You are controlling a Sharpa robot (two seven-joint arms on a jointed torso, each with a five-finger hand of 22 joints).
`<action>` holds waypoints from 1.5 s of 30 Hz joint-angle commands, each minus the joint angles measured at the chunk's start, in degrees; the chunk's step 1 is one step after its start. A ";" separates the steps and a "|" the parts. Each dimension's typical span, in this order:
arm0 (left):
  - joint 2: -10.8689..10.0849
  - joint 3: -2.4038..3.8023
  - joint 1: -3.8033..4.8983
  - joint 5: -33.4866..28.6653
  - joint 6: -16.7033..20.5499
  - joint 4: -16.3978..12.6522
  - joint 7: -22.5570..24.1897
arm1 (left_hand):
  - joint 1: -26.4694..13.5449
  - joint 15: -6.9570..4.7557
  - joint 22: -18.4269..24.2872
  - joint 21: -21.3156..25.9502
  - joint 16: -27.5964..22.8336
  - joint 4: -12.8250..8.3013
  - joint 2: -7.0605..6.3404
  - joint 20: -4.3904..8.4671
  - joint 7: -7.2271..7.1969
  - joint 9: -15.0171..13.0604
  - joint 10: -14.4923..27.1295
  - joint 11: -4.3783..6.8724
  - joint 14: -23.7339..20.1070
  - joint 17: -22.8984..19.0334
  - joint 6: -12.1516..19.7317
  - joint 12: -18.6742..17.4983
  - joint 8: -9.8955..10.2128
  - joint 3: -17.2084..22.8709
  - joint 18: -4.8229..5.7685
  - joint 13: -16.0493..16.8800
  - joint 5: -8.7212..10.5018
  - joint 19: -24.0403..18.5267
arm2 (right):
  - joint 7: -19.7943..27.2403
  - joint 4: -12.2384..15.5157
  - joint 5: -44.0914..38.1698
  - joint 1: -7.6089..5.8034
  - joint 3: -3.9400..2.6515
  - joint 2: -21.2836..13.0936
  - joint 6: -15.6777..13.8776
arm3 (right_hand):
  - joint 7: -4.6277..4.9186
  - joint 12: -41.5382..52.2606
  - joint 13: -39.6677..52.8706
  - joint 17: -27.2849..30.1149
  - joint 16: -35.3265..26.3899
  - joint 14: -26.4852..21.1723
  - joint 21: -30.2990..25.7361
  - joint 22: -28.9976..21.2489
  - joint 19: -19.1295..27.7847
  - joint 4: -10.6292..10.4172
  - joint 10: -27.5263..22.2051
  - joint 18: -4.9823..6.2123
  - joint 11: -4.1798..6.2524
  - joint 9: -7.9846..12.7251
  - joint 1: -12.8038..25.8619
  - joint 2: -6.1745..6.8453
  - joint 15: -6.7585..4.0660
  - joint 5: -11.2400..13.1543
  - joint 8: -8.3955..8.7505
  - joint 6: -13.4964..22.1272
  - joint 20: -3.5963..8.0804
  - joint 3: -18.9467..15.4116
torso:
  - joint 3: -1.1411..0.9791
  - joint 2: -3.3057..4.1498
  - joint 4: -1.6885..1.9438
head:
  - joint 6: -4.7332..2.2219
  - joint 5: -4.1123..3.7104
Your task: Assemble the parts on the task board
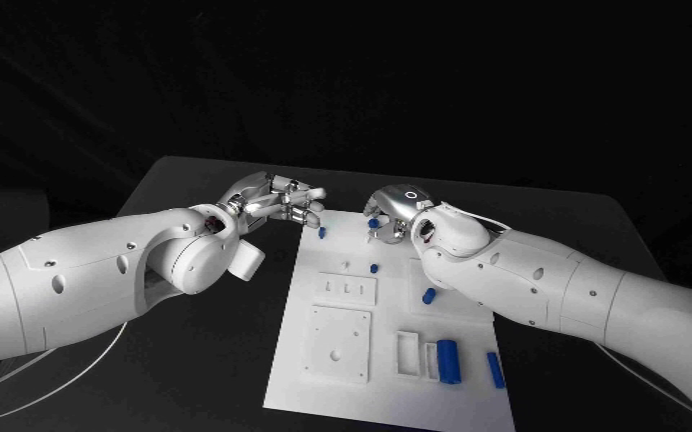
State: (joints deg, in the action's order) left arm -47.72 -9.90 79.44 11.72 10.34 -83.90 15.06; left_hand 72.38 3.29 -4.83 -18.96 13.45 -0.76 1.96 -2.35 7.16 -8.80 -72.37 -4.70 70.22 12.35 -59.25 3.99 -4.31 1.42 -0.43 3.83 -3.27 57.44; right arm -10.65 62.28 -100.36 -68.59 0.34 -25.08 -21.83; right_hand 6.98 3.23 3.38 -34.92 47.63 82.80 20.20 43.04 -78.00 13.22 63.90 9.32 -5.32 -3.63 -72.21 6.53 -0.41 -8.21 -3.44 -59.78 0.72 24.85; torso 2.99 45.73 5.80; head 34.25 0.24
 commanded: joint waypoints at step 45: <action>0.13 -0.01 0.06 0.04 -1.34 0.53 0.08 | 0.37 0.11 0.07 0.26 -0.22 -0.35 0.07 0.03 0.06 0.05 0.45 -0.08 0.32 0.10 0.21 -0.24 0.23 0.09 -0.59 -0.07 0.09 0.35 | -1.88 0.81 1.11 0.42 -0.27 -1.75 -5.69 | 0.28 0.07 -0.06 -0.38 0.10 -0.02 -0.73 1.44 -0.38 -3.75 0.81 0.53 0.06 0.07 1.60 1.14 -0.19 2.65 -0.11 -1.02 0.36 7.29 | 0.10 -0.02 0.03 | -0.09 -0.07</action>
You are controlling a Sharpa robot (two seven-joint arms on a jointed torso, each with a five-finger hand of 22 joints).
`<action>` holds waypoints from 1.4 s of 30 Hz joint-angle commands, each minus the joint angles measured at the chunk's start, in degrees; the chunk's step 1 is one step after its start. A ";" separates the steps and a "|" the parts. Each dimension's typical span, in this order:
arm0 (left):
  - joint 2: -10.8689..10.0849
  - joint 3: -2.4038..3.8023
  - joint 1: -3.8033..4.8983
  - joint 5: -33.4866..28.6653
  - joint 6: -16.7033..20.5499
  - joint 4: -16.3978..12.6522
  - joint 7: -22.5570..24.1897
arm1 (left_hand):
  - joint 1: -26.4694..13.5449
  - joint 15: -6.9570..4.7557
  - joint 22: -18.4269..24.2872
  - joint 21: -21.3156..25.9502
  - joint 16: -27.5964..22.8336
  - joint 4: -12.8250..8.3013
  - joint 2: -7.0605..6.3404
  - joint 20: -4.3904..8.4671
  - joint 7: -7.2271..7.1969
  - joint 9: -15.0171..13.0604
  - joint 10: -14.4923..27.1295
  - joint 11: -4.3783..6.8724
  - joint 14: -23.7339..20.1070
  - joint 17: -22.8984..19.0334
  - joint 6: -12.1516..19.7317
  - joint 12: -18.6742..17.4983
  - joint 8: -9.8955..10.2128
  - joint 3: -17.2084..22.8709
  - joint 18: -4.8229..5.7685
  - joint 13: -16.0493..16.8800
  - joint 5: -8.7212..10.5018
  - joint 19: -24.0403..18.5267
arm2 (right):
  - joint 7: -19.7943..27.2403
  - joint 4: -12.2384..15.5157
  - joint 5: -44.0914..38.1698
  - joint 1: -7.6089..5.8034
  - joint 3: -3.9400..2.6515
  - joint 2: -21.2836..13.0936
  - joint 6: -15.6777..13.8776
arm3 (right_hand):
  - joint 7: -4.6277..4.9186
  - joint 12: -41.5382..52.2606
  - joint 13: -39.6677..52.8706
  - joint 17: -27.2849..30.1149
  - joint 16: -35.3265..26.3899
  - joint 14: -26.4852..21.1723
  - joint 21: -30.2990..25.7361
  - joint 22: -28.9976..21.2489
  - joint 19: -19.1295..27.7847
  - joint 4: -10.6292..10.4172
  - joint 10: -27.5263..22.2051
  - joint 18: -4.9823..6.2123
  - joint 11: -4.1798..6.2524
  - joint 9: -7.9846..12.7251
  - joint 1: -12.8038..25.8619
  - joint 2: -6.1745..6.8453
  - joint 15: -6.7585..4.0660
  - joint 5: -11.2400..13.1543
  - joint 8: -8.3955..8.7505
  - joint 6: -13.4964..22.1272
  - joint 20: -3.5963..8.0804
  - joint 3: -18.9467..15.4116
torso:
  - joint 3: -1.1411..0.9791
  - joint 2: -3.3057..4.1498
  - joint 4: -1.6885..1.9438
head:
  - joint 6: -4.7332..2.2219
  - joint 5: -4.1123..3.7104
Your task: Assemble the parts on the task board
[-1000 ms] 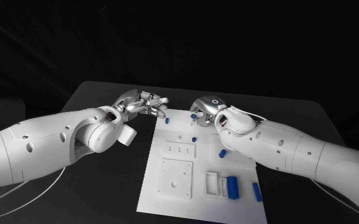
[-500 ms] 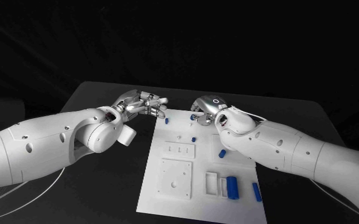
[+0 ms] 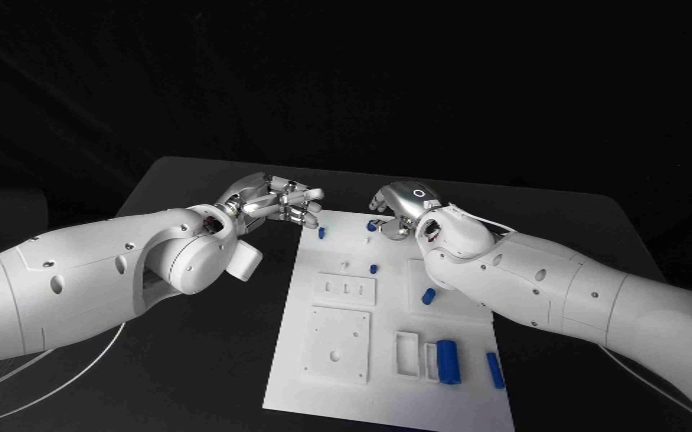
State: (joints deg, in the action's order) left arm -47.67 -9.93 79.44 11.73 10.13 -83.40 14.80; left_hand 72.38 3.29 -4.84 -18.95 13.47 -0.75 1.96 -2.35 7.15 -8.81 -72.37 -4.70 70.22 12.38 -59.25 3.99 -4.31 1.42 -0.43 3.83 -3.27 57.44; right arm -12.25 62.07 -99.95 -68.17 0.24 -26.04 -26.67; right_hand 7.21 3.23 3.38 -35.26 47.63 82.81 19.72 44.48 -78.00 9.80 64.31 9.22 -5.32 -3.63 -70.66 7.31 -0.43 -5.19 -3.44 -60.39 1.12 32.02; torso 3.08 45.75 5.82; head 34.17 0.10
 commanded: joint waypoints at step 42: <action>-0.23 -0.14 0.01 0.06 -1.96 2.17 1.00 | 0.64 0.07 0.08 0.25 -0.23 -0.75 0.03 0.07 0.03 0.05 0.36 -0.04 0.39 0.09 0.07 -0.25 0.23 0.12 -0.57 -0.09 0.09 0.34 | 5.32 -1.62 13.37 -0.09 -8.40 -8.44 21.48 | -0.77 48.11 53.18 -29.04 13.75 0.55 -1.15 6.56 -4.16 2.63 9.95 -3.80 5.84 0.02 -2.03 -4.55 -3.89 -11.25 -0.09 2.83 4.15 -26.10 | -1.09 -0.67 -2.26 | -1.11 -1.64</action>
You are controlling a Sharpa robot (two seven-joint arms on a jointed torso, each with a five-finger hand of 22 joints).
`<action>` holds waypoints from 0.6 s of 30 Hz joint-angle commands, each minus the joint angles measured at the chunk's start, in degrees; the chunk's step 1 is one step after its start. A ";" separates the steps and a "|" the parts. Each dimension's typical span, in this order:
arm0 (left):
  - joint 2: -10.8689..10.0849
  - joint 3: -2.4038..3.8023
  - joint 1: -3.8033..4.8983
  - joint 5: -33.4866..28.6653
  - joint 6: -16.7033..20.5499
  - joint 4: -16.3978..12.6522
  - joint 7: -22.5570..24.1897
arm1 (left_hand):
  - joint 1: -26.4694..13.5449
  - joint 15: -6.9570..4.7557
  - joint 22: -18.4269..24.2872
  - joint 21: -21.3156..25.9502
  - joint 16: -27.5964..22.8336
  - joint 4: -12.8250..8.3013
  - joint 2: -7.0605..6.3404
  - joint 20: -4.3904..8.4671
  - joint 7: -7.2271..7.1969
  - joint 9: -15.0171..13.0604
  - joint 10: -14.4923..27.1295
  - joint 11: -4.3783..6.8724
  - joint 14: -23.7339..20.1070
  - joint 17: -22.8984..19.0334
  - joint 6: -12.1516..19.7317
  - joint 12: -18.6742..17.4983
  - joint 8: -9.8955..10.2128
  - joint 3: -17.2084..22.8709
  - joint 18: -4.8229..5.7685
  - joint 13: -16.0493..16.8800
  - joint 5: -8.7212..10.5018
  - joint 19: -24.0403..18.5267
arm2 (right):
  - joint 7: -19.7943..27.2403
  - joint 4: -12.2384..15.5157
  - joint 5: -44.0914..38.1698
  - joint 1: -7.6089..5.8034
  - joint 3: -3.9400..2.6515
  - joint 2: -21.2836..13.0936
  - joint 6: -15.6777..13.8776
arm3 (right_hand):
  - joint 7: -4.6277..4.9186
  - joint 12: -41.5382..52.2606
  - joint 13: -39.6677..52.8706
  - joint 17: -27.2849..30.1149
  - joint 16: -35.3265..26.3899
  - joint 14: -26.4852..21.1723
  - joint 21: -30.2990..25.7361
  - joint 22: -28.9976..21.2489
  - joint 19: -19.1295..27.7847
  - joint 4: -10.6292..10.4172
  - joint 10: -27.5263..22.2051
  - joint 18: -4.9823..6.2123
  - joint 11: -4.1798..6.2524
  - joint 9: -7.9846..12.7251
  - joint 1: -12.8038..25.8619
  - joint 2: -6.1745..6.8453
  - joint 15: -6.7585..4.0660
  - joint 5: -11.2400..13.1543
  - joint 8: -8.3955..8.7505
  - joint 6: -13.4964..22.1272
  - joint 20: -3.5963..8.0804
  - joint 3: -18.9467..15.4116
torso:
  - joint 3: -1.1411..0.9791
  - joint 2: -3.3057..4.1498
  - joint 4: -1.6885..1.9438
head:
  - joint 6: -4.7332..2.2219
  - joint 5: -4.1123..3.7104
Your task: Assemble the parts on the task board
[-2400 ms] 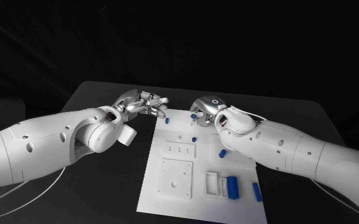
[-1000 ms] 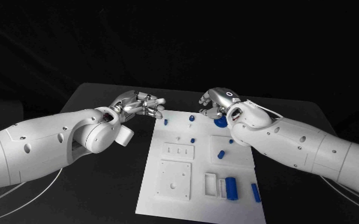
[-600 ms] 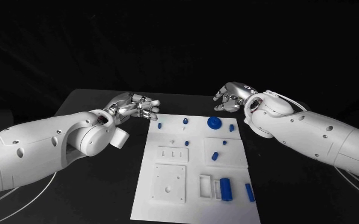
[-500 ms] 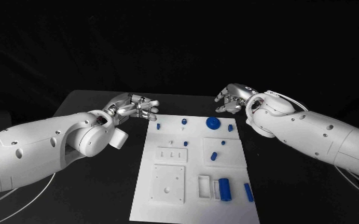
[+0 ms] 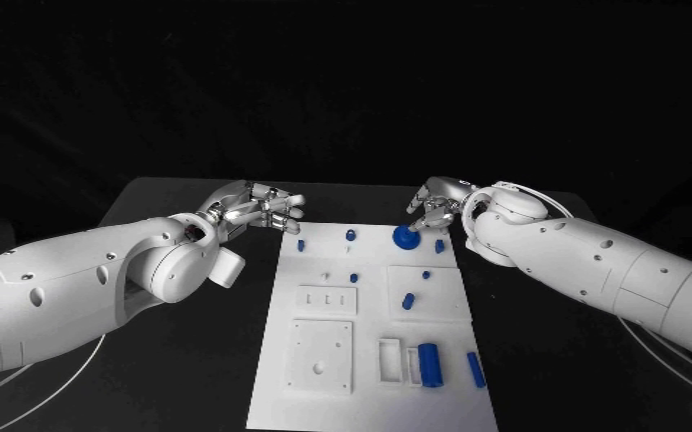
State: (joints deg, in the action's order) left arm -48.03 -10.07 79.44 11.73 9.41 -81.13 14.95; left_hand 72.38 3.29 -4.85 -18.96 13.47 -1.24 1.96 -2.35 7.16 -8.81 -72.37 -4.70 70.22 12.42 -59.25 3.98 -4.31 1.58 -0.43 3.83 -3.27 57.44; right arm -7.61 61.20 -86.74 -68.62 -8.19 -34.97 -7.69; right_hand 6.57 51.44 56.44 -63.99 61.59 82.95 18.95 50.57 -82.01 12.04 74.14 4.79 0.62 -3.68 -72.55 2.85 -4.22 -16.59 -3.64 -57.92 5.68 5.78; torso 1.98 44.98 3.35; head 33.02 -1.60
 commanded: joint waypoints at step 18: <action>0.03 -0.01 0.02 0.11 -1.05 -0.20 0.64 | 0.57 0.08 0.08 0.24 -0.23 -0.29 0.15 0.06 0.03 0.07 0.38 -0.04 0.37 0.07 0.12 -0.23 0.22 -0.03 -0.56 -0.08 0.09 0.33 | 1.34 -2.12 -0.81 2.00 0.31 1.98 2.24 | -0.04 -0.92 -0.40 -0.50 -1.05 0.48 -1.88 1.30 -0.52 -0.30 -0.28 0.58 -0.20 0.05 0.08 -0.29 0.03 -0.38 0.07 1.38 -0.51 -1.25 | -0.10 0.22 0.30 | 0.61 0.27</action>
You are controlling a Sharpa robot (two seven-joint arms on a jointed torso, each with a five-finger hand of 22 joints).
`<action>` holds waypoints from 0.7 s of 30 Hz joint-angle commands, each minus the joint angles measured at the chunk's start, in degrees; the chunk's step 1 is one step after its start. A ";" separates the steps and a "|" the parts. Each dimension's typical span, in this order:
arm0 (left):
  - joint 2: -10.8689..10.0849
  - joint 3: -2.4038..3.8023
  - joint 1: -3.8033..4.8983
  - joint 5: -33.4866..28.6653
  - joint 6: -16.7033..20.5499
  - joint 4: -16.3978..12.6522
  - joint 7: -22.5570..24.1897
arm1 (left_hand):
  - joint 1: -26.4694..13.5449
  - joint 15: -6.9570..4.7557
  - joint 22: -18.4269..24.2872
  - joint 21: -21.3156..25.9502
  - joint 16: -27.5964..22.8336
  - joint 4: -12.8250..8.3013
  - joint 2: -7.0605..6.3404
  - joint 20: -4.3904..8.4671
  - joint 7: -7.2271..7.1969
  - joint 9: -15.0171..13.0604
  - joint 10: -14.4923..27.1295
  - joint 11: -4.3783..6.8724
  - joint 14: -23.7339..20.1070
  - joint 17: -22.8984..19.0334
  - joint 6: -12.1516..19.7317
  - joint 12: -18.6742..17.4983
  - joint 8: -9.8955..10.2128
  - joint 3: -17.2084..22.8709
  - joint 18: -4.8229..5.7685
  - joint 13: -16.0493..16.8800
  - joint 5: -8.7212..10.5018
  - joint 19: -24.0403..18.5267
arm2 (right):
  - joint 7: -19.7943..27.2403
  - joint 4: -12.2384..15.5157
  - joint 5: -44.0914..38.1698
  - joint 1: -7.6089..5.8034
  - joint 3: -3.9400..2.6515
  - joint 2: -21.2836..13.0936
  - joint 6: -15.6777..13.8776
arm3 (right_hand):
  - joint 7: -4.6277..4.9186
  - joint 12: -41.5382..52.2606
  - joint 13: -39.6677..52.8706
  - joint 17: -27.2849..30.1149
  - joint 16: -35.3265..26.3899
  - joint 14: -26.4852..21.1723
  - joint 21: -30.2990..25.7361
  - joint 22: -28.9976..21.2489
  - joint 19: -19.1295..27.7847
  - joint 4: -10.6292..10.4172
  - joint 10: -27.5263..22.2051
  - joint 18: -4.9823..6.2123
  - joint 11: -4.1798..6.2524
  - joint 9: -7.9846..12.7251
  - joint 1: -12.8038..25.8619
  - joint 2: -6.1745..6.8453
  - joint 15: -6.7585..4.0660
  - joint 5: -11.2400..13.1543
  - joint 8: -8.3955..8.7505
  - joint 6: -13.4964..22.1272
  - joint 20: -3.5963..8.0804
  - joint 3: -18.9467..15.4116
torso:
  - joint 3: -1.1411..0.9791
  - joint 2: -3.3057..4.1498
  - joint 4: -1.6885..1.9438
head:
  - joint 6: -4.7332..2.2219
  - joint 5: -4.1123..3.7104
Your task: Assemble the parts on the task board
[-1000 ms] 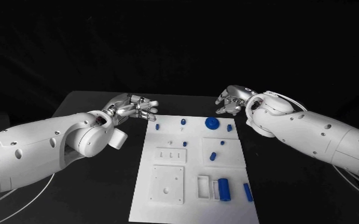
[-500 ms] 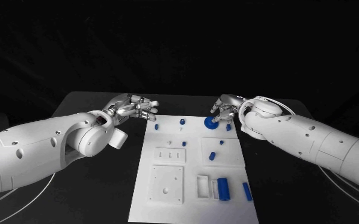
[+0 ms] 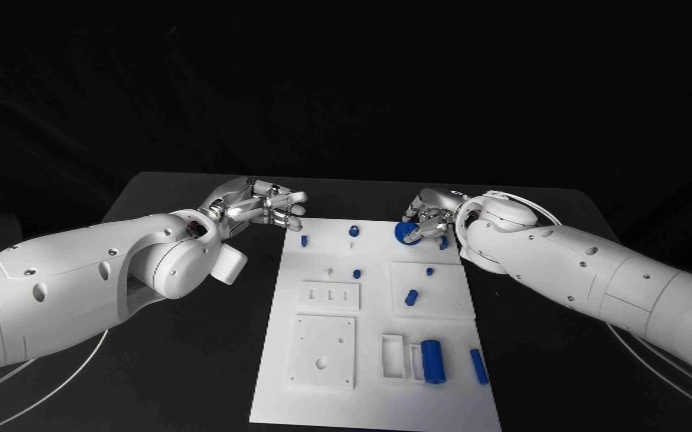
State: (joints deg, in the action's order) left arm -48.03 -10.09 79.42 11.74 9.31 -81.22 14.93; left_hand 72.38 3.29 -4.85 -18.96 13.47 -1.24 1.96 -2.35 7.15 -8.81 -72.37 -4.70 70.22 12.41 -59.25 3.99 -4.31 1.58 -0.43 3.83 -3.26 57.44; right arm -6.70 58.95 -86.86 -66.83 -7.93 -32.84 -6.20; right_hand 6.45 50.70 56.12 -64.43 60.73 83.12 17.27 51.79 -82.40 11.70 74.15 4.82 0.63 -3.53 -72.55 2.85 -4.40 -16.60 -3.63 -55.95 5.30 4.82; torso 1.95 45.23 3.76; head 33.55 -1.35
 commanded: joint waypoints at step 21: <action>0.10 0.00 0.03 0.12 -1.09 0.16 0.59 | 0.52 0.08 0.09 0.24 -0.24 -0.27 0.18 0.06 0.03 0.06 0.41 -0.05 0.36 0.08 0.14 -0.25 0.22 -0.07 -0.56 -0.09 0.10 0.32 | 1.48 0.25 0.42 0.58 0.05 -0.88 -0.89 | 0.69 -1.05 -0.46 -0.55 -0.61 0.31 0.19 5.71 0.95 4.22 -0.58 1.06 -0.08 0.34 4.35 2.21 0.01 -16.09 0.44 6.95 0.11 14.82 | -0.11 0.01 -0.07 | -0.05 -0.50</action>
State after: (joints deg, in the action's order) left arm -48.04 -10.10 79.42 11.74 9.28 -81.04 14.90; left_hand 72.38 3.29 -4.85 -18.96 13.48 -1.24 1.96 -2.35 7.16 -8.81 -72.37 -4.70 70.22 12.40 -59.25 3.99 -4.31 1.58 -0.43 3.83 -3.26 57.44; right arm -5.59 59.28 -86.70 -66.38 -7.94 -33.66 -6.57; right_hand 7.12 49.87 55.59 -64.96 60.45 83.11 17.50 57.30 -81.87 15.97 73.60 4.82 0.72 -3.24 -68.12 4.47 -4.40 -32.45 -3.43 -49.50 5.41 19.72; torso 1.80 45.23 3.67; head 33.44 -1.74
